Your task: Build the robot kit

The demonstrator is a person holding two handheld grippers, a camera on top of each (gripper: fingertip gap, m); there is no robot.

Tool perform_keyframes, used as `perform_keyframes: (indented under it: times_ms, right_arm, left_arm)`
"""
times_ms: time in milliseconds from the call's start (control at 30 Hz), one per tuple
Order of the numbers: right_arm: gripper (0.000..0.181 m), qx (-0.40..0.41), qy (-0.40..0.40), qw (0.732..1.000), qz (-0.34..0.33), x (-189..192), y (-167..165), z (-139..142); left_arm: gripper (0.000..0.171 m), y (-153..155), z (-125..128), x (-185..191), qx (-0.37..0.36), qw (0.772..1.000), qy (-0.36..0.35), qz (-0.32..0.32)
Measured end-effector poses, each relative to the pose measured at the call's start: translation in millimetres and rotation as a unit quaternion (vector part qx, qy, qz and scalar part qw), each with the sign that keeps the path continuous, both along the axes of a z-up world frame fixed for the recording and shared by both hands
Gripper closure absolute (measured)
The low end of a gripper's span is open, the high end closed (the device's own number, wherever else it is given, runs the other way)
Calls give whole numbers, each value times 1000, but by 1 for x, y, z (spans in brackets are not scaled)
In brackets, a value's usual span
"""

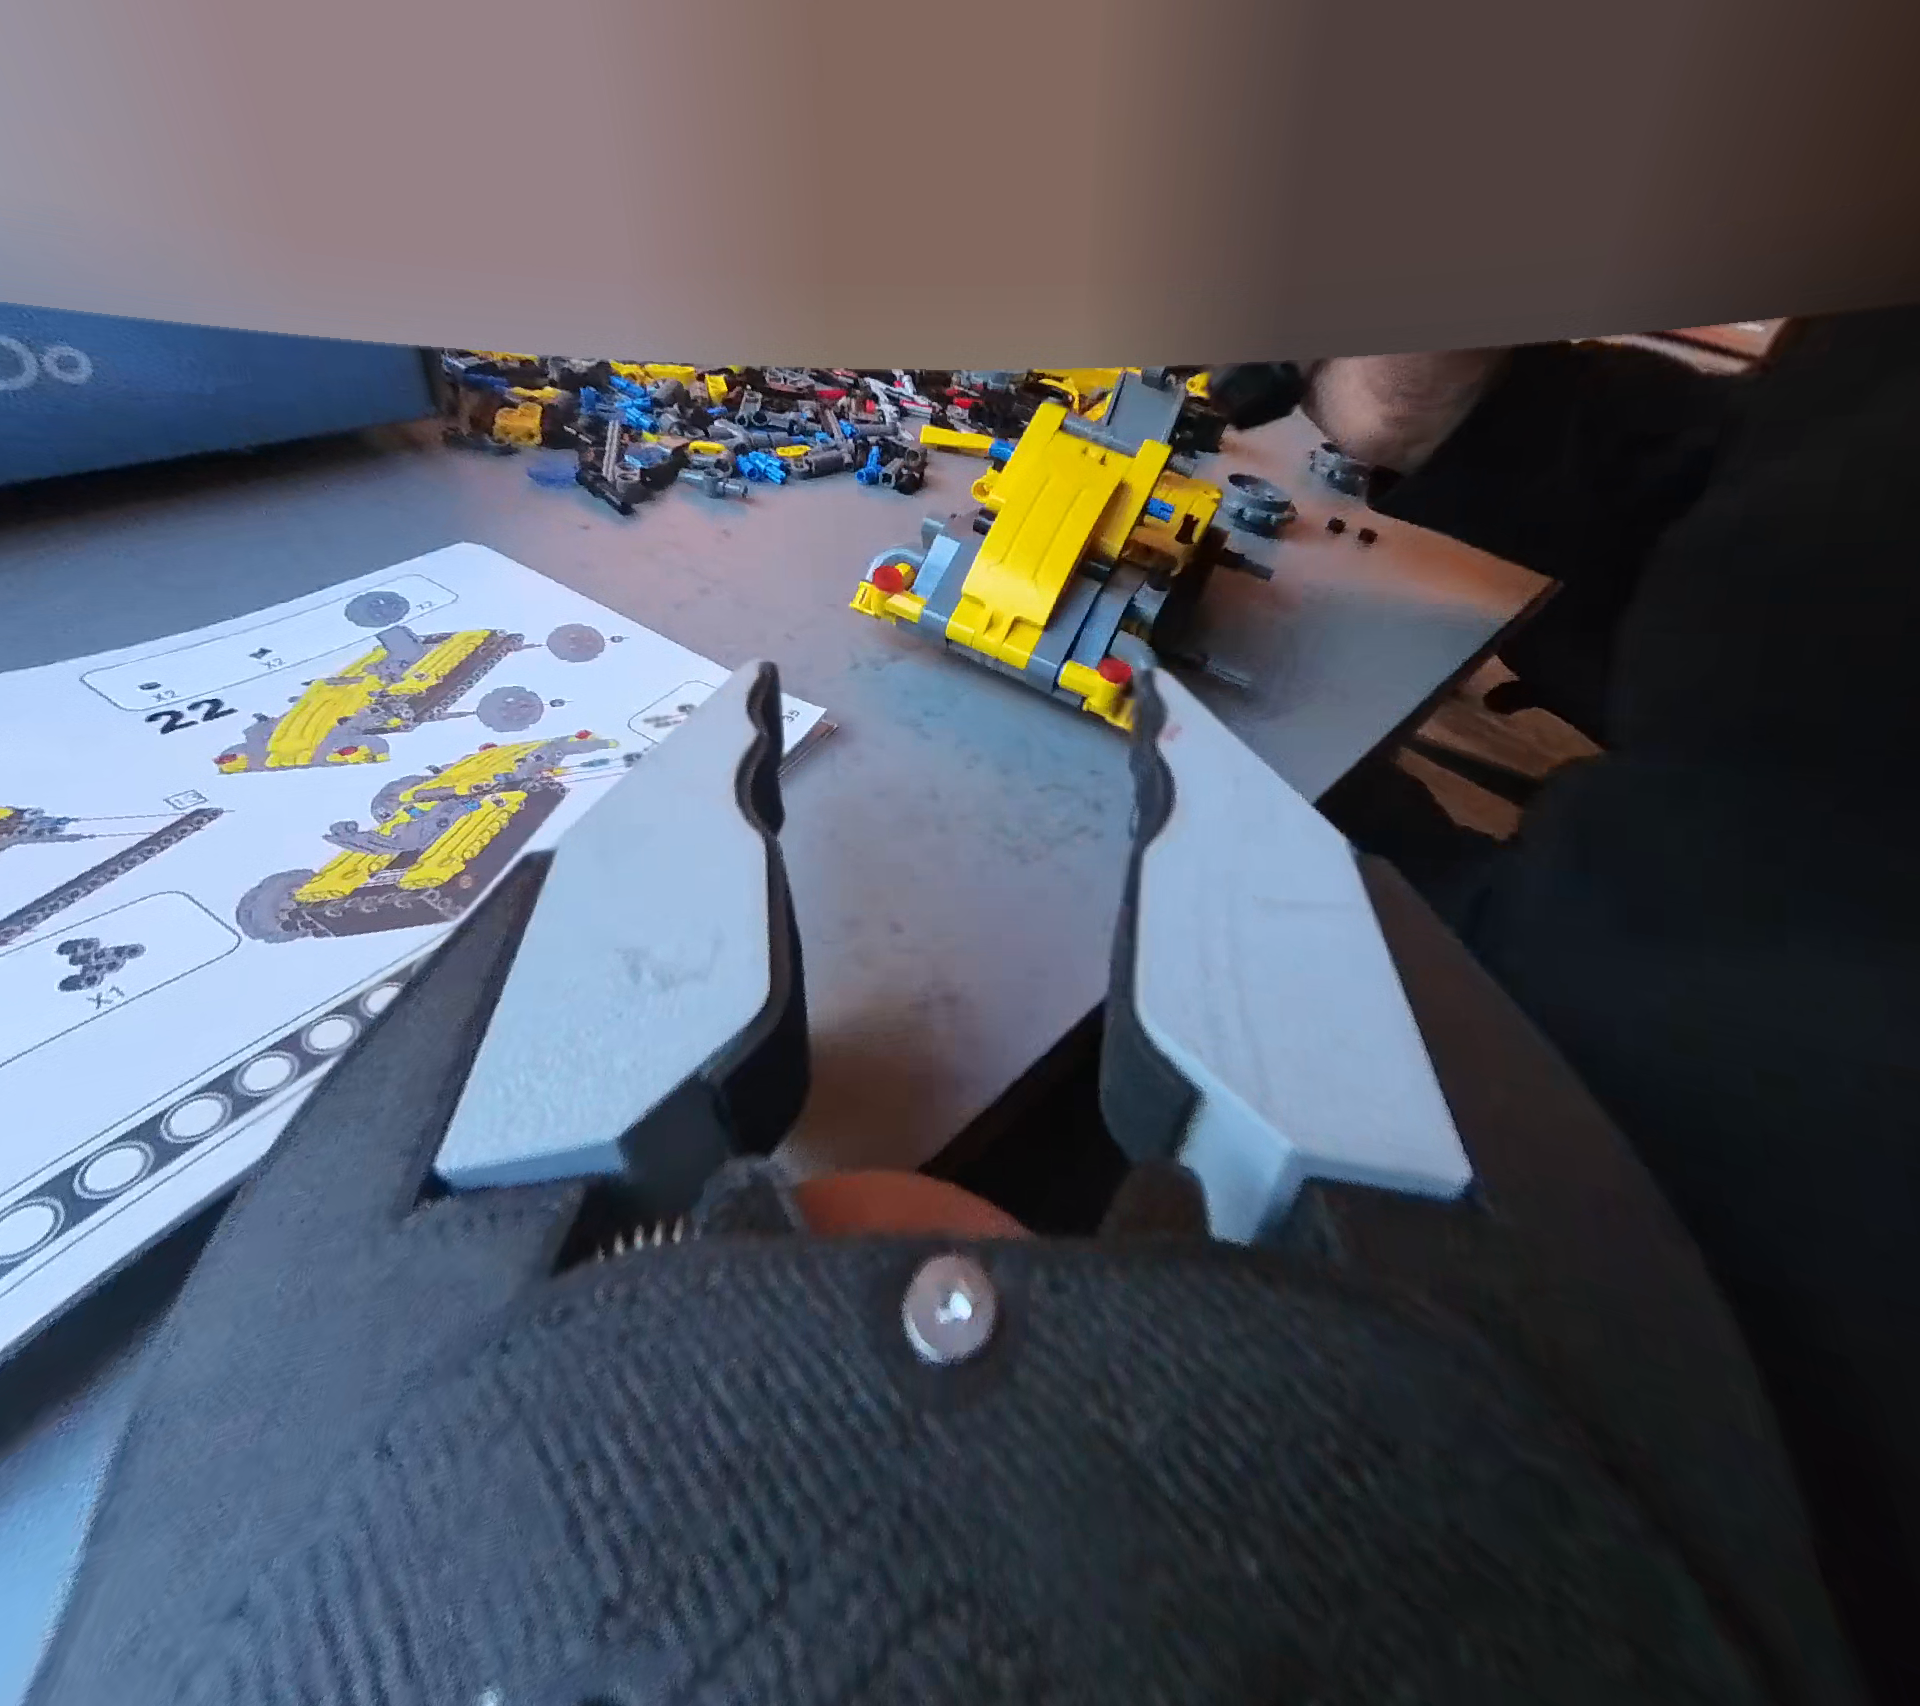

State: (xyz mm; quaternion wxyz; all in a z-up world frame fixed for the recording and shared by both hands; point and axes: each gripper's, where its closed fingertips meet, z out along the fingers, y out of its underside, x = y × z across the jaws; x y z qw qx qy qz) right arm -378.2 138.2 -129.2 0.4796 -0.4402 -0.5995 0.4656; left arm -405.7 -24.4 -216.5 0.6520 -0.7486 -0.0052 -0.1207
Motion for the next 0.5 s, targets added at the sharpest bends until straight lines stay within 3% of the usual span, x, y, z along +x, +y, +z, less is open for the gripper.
perform_keyframes:
  times_ms: [100,500]
  right_arm:
    - [119,36,-53,998,-14,6,4,-22]
    - [122,36,-86,996,9,11,-1,-39]
  left_arm:
    - [108,0,2,0,2,1000,-24,-12]
    - [107,0,2,-2,5,1000,-23,-5]
